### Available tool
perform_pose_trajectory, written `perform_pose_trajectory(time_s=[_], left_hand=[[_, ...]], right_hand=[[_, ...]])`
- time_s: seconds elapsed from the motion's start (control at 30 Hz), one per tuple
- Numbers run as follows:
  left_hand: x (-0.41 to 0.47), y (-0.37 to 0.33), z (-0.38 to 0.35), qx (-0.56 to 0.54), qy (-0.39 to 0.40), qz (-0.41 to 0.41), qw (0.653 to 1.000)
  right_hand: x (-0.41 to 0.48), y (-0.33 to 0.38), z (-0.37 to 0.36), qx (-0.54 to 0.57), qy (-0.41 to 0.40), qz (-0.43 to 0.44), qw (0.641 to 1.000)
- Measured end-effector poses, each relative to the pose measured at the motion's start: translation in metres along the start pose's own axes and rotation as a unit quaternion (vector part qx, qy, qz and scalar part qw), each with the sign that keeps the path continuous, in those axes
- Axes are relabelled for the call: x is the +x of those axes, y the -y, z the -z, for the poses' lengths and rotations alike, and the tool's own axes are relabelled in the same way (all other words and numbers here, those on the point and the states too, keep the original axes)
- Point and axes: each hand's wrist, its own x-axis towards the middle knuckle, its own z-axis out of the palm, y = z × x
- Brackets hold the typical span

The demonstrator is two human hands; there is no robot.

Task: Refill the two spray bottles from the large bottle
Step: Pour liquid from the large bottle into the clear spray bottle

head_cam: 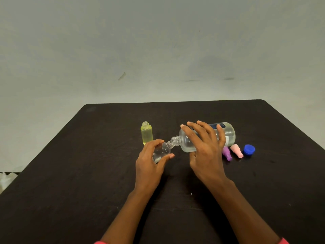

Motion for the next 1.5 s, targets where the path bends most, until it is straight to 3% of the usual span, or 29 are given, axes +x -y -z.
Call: perform_pose_trajectory(time_s=[1.5], left_hand=[[-0.0001, 0.0015, -0.0009, -0.004, 0.005, 0.005, 1.0]], right_hand=[[0.0005, 0.0007, -0.0002, 0.001, -0.001, 0.0, 1.0]])
